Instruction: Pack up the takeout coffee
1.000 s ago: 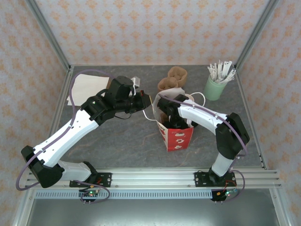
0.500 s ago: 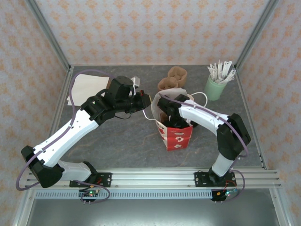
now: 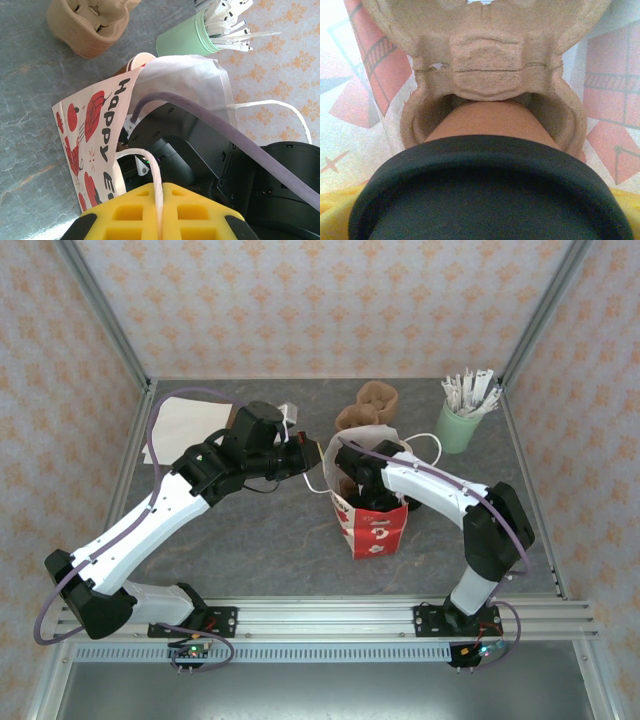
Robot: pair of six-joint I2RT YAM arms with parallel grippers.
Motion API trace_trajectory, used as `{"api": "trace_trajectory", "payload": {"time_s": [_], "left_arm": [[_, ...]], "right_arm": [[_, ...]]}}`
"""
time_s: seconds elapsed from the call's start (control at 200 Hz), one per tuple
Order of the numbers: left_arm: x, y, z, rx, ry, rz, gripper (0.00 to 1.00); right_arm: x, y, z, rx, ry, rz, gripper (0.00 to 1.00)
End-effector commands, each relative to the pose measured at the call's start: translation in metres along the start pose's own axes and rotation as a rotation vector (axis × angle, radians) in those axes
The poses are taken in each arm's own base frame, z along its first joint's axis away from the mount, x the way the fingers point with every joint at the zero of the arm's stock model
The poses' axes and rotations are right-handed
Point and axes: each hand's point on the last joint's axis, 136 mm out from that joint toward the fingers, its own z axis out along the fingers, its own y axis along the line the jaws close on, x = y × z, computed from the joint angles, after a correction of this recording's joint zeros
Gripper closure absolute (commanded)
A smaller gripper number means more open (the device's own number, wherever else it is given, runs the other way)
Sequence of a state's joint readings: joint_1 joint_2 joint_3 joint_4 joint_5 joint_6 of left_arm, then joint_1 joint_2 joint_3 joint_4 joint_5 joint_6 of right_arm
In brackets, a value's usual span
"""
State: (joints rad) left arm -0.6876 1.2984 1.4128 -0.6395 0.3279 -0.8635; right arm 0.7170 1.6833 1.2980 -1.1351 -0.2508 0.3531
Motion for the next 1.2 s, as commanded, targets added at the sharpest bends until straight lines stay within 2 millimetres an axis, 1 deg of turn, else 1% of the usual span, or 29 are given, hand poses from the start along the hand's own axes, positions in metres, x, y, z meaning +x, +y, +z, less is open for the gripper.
{"api": "trace_trajectory", "payload": {"time_s": [0.0,0.265,0.475,0.591,0.706,0.836,1.046,1.141,1.156,1.196], "left_arm": [[-0.005,-0.009,-0.008,0.009,-0.026,0.020,1.00],[-0.004,-0.013,-0.007,0.018,-0.019,0.024,1.00],[-0.003,-0.016,-0.007,0.020,-0.016,0.028,1.00],[-0.003,-0.015,-0.007,0.016,-0.017,0.026,1.00],[-0.003,-0.015,-0.007,0.017,-0.018,0.027,1.00],[-0.002,-0.015,-0.007,0.020,-0.014,0.028,1.00],[0.003,-0.017,-0.006,0.021,-0.003,0.034,1.00],[0.003,-0.012,-0.007,-0.001,-0.008,0.036,1.00],[0.003,-0.010,-0.008,-0.007,-0.014,0.036,0.97],[0.001,-0.006,-0.010,-0.031,-0.029,0.034,0.83]], "right_arm": [[-0.010,-0.003,-0.018,0.003,-0.068,-0.009,0.01],[-0.017,0.001,-0.036,-0.025,-0.103,0.016,0.01],[-0.021,0.000,-0.043,-0.019,-0.103,0.032,0.01],[-0.021,-0.001,-0.040,-0.003,-0.089,0.031,0.01],[-0.023,-0.001,-0.030,0.006,-0.075,0.026,0.01],[-0.026,0.003,-0.020,-0.007,-0.066,0.028,0.01],[-0.030,0.010,-0.014,-0.035,-0.074,0.021,0.01],[-0.029,0.014,-0.011,-0.046,-0.069,0.015,0.01],[-0.029,0.014,-0.010,-0.045,-0.068,0.016,0.01],[-0.028,0.014,-0.008,-0.042,-0.064,0.014,0.01]]}}
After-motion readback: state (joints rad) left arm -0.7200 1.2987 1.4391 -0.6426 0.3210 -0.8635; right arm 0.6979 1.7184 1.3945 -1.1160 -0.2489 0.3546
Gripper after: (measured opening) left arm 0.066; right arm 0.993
